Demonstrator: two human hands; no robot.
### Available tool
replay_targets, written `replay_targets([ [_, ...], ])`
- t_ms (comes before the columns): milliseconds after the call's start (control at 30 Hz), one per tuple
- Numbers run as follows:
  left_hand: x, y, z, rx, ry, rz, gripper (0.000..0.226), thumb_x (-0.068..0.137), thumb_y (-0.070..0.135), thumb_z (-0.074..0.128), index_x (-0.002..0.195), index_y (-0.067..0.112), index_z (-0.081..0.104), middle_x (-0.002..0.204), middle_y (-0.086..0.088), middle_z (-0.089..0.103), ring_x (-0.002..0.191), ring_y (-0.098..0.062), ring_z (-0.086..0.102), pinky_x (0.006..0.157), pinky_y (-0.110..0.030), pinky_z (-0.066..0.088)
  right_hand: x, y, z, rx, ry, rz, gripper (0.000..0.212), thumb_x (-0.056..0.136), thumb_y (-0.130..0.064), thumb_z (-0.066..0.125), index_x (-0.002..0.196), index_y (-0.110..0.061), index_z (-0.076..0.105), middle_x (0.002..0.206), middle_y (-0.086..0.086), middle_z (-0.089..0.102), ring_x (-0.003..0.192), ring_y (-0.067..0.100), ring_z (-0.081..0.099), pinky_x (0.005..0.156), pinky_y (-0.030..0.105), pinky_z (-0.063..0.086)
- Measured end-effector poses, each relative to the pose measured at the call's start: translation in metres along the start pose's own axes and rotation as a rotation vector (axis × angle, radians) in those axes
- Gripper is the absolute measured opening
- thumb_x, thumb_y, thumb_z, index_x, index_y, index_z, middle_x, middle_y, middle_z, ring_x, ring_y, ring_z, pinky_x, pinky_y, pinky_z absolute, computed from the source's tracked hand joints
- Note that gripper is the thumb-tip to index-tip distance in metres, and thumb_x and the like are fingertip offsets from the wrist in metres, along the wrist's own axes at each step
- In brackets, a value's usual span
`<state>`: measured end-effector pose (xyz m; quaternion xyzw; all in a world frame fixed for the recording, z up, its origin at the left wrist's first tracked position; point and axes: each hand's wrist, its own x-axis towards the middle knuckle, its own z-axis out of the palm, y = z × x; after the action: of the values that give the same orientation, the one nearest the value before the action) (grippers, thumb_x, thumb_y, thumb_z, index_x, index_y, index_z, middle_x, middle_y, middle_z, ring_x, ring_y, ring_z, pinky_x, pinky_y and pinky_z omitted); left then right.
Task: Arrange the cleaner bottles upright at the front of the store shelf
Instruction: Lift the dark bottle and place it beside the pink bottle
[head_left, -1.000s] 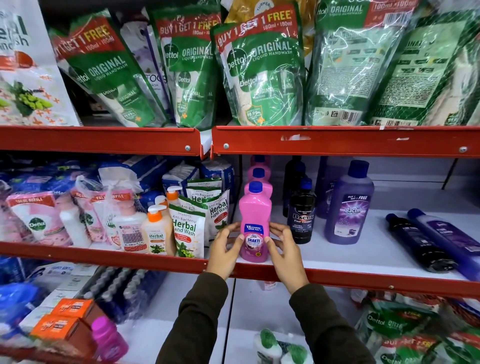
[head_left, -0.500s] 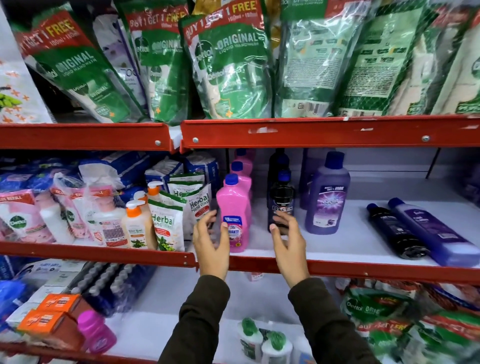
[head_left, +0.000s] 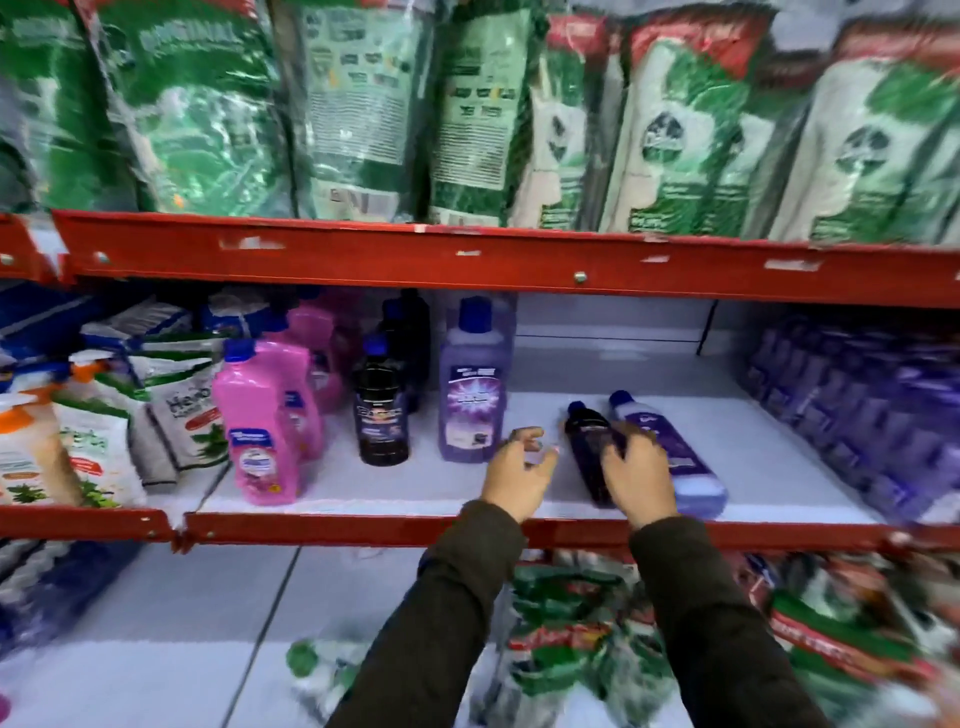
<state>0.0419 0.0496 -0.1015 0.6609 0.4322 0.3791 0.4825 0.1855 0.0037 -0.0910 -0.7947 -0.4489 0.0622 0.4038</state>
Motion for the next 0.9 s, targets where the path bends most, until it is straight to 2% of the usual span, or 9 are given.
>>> replay_targets([
  [100,0.034,0.005,0.039,0.001,-0.055,-0.196,0.049,0.094,0.025,0.055,0.137,0.006,0.045,0.134,-0.015,0.058,0.120,-0.035,0.058,0.101,-0.039,0.049,0.020,0.006,-0.008,-0.111,-0.185,0.039,0.035,0.093,-0.009,0.050,0.124,0.005,0.058,0.125,0.032,0.062,0.115,0.044,0.059,0.092,0.040,0.045],
  [167,0.051,0.004,0.056,0.112,-0.097,-0.287,0.049,0.094,0.031,0.051,0.134,0.003,0.048,0.137,-0.016,0.056,0.122,-0.036,0.057,0.106,-0.039,0.046,0.031,0.010,-0.008,-0.147,-0.250,0.049,0.036,0.093,-0.008,0.049,0.126,0.007,0.055,0.128,0.030,0.060,0.117,0.042,0.058,0.093,0.037,0.045],
  [333,0.065,0.006,0.070,0.219,-0.068,-0.331,0.038,0.091,0.031,0.055,0.112,0.001,0.066,0.117,-0.020,0.068,0.104,-0.033,0.065,0.092,-0.034,0.048,0.052,0.009,-0.004,-0.198,-0.325,0.134,0.037,0.092,-0.013,0.054,0.125,0.001,0.059,0.125,0.025,0.064,0.115,0.038,0.062,0.094,0.037,0.049],
  [433,0.065,0.009,0.066,0.107,-0.049,-0.332,0.024,0.089,0.025,0.064,0.102,0.005,0.063,0.106,-0.015,0.066,0.092,-0.022,0.057,0.089,-0.031,0.045,0.056,0.005,-0.003,-0.229,-0.325,0.178,0.041,0.092,-0.014,0.058,0.130,0.000,0.056,0.130,0.023,0.062,0.120,0.037,0.060,0.102,0.040,0.048],
  [533,0.062,0.003,0.061,-0.011,-0.025,-0.354,0.032,0.083,0.018,0.072,0.106,-0.002,0.061,0.109,-0.018,0.066,0.095,-0.024,0.060,0.091,-0.030,0.047,0.058,0.008,0.000,-0.198,-0.317,0.186,0.041,0.091,-0.013,0.059,0.130,-0.001,0.056,0.129,0.023,0.062,0.120,0.038,0.060,0.102,0.041,0.047],
  [633,0.056,0.001,0.056,-0.206,-0.028,-0.358,0.028,0.081,-0.001,0.069,0.108,-0.008,0.066,0.115,-0.027,0.067,0.105,-0.034,0.065,0.107,-0.045,0.046,0.057,0.015,0.000,-0.011,-0.253,0.217,0.038,0.090,-0.009,0.060,0.126,0.000,0.059,0.125,0.023,0.064,0.116,0.038,0.062,0.099,0.037,0.047],
  [733,0.048,0.003,0.047,-0.287,-0.025,-0.278,0.041,0.083,-0.011,0.063,0.124,-0.012,0.056,0.128,-0.029,0.060,0.104,-0.023,0.058,0.101,-0.036,0.046,0.056,0.027,-0.002,0.297,-0.198,0.254,0.036,0.082,-0.001,0.067,0.118,-0.001,0.066,0.116,0.021,0.070,0.115,0.035,0.064,0.104,0.037,0.046],
  [800,0.040,0.006,0.036,-0.279,-0.040,-0.209,0.046,0.083,-0.010,0.065,0.127,-0.009,0.054,0.131,-0.026,0.059,0.110,-0.022,0.057,0.101,-0.030,0.044,0.054,0.036,-0.003,0.508,-0.179,0.280,0.035,0.074,0.008,0.070,0.108,-0.001,0.069,0.102,0.018,0.073,0.105,0.033,0.067,0.106,0.048,0.047],
  [900,0.024,0.007,0.015,-0.219,-0.080,-0.123,0.051,0.083,0.001,0.069,0.131,0.002,0.053,0.133,-0.018,0.060,0.126,-0.029,0.056,0.114,-0.042,0.039,0.033,0.027,-0.016,0.716,-0.267,0.264,0.041,0.079,0.020,0.065,0.118,0.009,0.061,0.090,0.009,0.067,0.088,0.027,0.064,0.086,0.037,0.059],
])
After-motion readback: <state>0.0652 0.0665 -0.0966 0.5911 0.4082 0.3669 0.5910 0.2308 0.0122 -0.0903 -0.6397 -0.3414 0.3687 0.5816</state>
